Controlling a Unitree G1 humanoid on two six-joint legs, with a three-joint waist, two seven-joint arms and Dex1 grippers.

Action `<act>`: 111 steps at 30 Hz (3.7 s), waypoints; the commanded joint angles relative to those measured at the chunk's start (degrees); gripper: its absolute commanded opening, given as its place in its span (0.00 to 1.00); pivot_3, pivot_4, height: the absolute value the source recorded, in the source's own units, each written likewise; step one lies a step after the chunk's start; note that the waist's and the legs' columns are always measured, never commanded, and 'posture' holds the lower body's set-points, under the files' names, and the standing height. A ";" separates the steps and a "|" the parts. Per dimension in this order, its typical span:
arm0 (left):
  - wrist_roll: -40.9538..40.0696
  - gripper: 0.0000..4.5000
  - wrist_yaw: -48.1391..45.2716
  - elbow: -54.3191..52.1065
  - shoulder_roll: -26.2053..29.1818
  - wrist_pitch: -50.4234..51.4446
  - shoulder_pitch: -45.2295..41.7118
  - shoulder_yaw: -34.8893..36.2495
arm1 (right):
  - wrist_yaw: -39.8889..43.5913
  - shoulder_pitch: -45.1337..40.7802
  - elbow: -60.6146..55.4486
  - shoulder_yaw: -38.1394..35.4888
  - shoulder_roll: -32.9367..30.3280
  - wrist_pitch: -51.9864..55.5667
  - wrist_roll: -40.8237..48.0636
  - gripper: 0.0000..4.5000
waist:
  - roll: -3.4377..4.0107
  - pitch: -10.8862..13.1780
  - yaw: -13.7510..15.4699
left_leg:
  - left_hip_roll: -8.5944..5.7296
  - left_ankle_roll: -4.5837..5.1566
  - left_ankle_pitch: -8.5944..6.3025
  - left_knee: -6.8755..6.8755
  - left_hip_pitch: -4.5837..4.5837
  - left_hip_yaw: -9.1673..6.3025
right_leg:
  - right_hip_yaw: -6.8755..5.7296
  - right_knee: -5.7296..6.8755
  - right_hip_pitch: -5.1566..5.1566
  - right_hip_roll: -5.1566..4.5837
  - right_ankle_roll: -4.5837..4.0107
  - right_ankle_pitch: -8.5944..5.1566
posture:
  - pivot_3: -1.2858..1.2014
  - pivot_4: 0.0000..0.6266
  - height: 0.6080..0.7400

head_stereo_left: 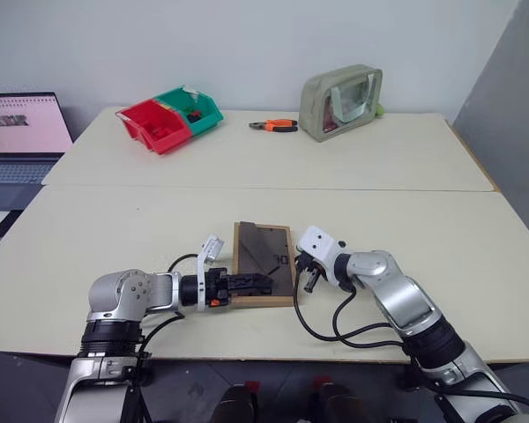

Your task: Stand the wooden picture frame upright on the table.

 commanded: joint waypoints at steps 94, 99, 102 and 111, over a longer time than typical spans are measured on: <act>-11.38 1.00 35.97 -51.95 19.41 -35.61 32.53 18.43 | 17.79 -34.15 72.23 -21.70 15.92 -47.65 16.76 0.30 | -0.42 0.29 -1.07 | 0.21 -0.29 0.18 -0.01 -0.47 0.14 | 0.24 0.88 -1.02 0.23 -0.41 0.01 | 0.52 0.24 1.00; -4.70 1.00 36.56 -52.99 13.58 -39.62 33.44 13.45 | 14.71 -30.71 75.16 -22.84 19.47 -44.98 15.55 0.30 | -0.43 0.28 -0.44 | 0.13 -0.27 0.17 0.00 -0.51 0.20 | 0.27 0.85 -1.06 0.30 -0.41 0.01 | 0.52 0.24 1.00; -1.30 1.00 35.44 -51.81 12.33 -41.24 33.76 12.65 | 13.95 -29.06 75.49 -24.00 20.54 -42.63 15.78 0.30 | -0.43 0.27 -0.69 | 0.14 -0.26 0.17 0.00 -0.51 0.24 | 0.29 0.87 -1.09 0.31 -0.40 0.01 | 0.52 0.24 1.00; 1.62 1.00 29.15 -46.29 13.67 -41.64 29.84 11.02 | 16.66 -21.61 67.11 -20.69 16.65 -43.57 11.86 0.76 | -0.45 0.22 -0.92 | 0.15 -0.26 0.17 0.01 -0.47 0.20 | 0.26 0.91 -1.05 0.53 -0.40 0.01 | 0.52 0.24 1.00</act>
